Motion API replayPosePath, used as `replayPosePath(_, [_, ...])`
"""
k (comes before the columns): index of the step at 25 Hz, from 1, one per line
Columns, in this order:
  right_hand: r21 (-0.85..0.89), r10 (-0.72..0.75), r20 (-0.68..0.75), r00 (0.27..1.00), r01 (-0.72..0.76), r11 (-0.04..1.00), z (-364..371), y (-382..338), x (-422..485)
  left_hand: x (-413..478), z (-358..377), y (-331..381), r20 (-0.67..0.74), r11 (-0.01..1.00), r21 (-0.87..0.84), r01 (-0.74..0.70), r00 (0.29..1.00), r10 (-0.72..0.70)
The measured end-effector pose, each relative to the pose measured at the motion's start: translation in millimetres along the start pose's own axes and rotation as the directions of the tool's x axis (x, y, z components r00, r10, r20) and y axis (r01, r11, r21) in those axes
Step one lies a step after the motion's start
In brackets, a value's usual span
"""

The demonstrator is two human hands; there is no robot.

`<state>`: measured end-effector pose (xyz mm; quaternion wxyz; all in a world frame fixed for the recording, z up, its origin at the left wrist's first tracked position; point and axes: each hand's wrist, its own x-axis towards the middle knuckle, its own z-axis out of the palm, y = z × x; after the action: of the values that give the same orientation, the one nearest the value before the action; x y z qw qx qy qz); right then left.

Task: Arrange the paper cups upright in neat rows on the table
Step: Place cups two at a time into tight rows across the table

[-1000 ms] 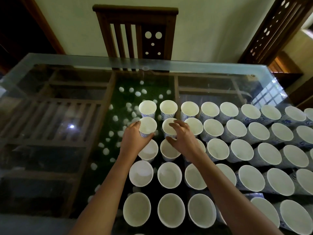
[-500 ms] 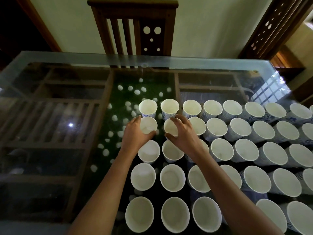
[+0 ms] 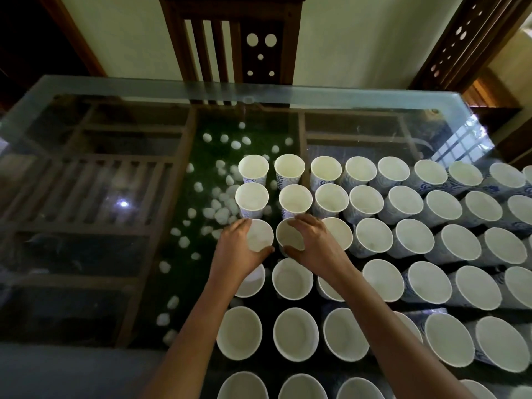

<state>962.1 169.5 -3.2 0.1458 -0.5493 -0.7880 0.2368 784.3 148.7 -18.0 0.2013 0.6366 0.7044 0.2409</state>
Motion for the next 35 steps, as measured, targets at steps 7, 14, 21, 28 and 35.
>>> replayPosePath(7, [0.017,-0.018,-0.028,0.999,0.018,1.000,-0.8,-1.9,-3.5,1.0,-3.9,-9.7,0.010,1.000,0.012,-0.008,1.000,0.008])
replayPosePath(14, [0.073,-0.008,-0.129,0.992,0.017,0.997,-5.1,-16.4,-35.7,-33.2,-23.5,2.0,-0.020,0.999,-0.040,0.017,1.000,-0.017])
replayPosePath(21, [0.104,0.071,-0.104,0.992,-0.061,0.993,12.4,-32.8,-97.1,-90.8,-34.5,-7.0,0.088,0.999,-0.004,0.046,0.995,-0.045])
replayPosePath(28, [0.068,0.086,-0.074,0.993,-0.081,0.994,28.5,-43.3,-147.8,-140.1,-40.9,-9.4,0.075,0.999,0.028,0.031,0.997,-0.033])
replayPosePath(35, [0.003,0.017,-0.139,0.990,-0.017,1.000,40.3,-43.0,-169.6,-166.7,-32.3,-3.7,0.094,0.996,0.048,0.072,0.993,-0.076])
